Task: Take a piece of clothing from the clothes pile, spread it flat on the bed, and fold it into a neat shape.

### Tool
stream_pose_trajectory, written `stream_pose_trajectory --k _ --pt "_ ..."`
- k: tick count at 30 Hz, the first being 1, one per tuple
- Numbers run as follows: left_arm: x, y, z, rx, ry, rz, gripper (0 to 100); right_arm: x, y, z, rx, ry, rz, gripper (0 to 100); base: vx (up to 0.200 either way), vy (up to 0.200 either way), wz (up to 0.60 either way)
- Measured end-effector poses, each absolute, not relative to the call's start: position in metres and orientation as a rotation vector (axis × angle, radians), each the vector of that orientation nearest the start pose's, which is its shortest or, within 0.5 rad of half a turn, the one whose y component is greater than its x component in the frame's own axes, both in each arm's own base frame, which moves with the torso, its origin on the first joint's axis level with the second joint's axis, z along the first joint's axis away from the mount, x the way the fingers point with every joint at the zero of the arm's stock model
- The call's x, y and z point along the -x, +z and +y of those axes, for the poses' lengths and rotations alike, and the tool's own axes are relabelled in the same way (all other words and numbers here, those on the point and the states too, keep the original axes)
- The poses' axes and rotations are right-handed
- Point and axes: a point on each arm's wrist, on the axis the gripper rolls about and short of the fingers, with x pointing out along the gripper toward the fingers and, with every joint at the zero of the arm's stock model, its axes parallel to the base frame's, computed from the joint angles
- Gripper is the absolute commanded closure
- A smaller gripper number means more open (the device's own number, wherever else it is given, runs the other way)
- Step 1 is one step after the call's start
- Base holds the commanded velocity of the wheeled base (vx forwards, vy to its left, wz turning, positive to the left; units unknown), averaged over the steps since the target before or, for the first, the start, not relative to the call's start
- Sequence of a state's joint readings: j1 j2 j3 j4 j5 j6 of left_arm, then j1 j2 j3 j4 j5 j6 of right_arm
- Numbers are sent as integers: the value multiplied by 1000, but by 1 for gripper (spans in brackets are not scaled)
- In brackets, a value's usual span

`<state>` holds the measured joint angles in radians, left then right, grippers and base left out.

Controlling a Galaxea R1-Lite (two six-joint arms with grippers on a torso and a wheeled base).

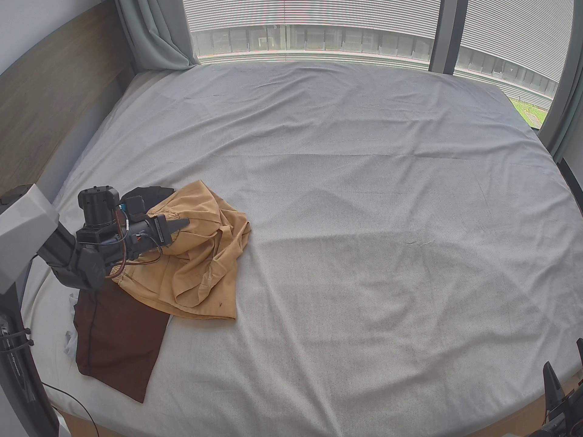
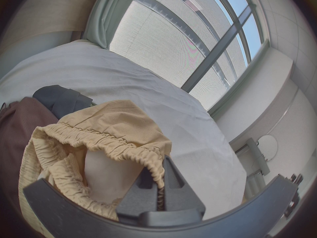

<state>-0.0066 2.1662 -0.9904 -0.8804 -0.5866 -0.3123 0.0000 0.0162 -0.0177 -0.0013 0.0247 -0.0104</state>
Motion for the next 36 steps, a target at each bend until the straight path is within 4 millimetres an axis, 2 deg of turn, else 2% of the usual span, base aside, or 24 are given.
stream_pose_trajectory --k 9,19,26,36 --pt "-363 115 -17 517 -531 401 100 23 81 1 10 25 -3 0 0 0 0" --pt "-323 121 -16 544 -544 373 100 23 81 1 10 24 -3 0 0 0 0" --pt "-312 121 -17 532 -560 336 100 23 81 1 10 23 -3 0 0 0 0" --pt "-309 132 -20 535 -613 302 100 23 81 1 9 23 -3 0 0 0 0"
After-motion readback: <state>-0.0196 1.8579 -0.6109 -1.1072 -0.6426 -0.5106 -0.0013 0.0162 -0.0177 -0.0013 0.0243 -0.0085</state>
